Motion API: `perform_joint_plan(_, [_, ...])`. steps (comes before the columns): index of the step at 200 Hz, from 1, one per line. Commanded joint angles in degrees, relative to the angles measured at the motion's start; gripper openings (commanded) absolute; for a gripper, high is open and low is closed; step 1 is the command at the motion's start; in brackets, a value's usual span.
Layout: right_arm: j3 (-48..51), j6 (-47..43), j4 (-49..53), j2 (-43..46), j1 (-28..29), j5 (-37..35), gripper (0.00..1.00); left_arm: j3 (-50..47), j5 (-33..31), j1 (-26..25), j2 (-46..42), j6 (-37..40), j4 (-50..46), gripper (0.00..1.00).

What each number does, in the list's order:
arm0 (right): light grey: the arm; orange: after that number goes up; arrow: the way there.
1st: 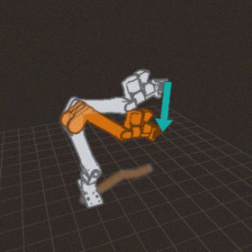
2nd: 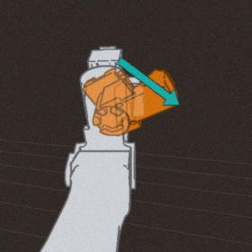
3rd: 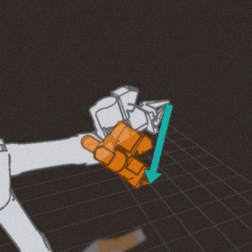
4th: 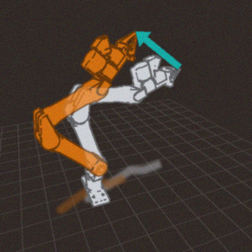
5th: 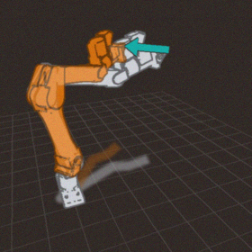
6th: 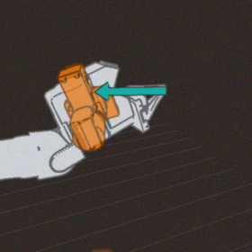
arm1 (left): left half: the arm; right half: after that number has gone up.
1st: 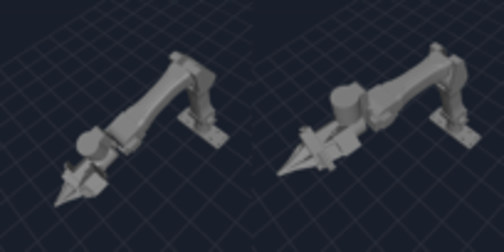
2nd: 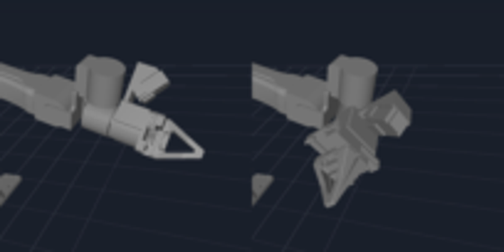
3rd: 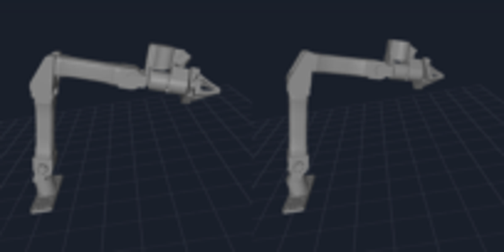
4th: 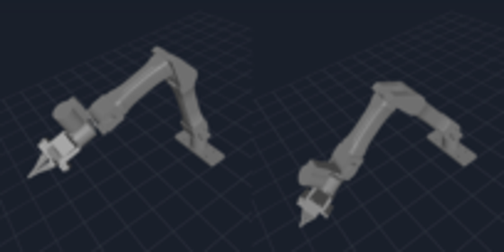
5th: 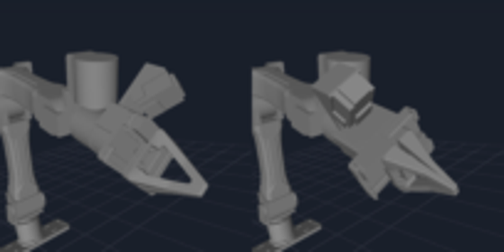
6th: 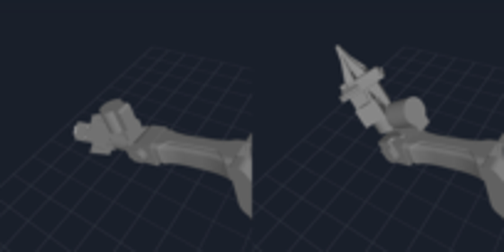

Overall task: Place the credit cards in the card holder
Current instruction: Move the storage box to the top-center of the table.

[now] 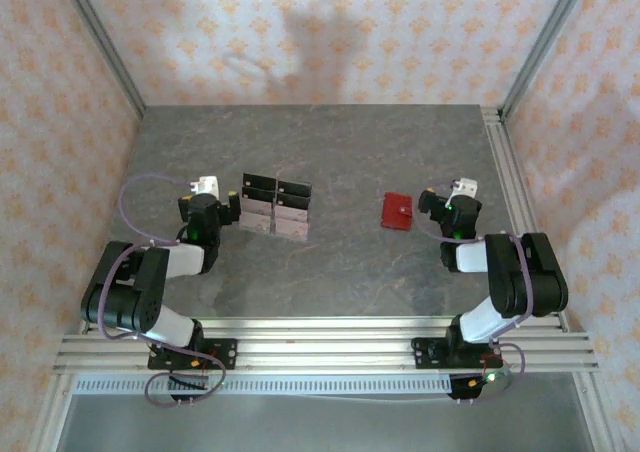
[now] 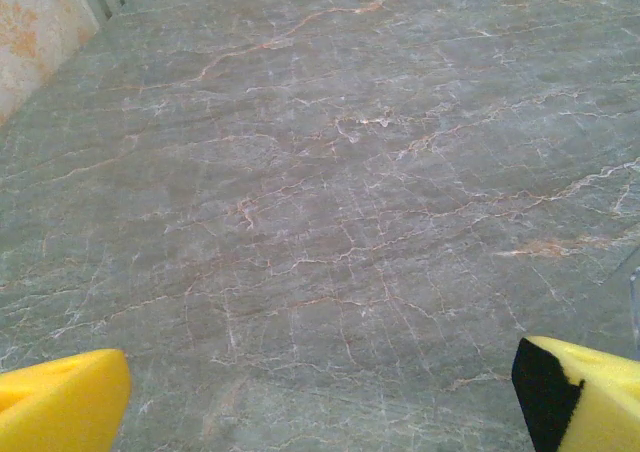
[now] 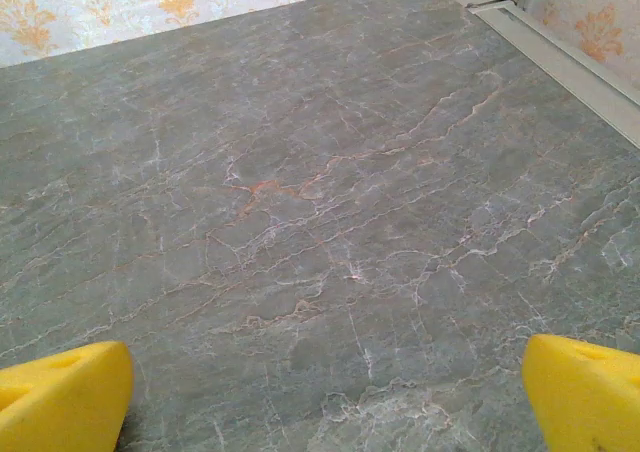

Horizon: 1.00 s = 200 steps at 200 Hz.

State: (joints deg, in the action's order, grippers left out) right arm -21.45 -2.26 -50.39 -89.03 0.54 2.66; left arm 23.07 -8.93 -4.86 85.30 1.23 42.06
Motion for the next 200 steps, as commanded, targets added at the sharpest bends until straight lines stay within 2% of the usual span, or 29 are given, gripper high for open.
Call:
perform_joint_plan(1, [-0.96,-0.76,-0.4,0.18,-0.36,0.7,0.99,0.18,0.69,0.12,0.22,0.88,2.32,1.0])
perform_joint_plan(37, [-0.87,-0.73,-0.43,0.19,-0.34,0.72,0.99,0.48,1.17,0.3,0.3,0.92,1.85,1.0])
perform_joint_plan(81, [-0.96,-0.39,-0.41,0.18,-0.32,-0.29,0.99,1.67,5.01,2.4,0.48,-0.27,-0.14,1.0])
perform_joint_plan(200, [-1.66,0.06,0.65,-0.17,-0.39,-0.55,0.99,1.65,5.17,2.47,0.48,-0.41,-0.15,1.0])
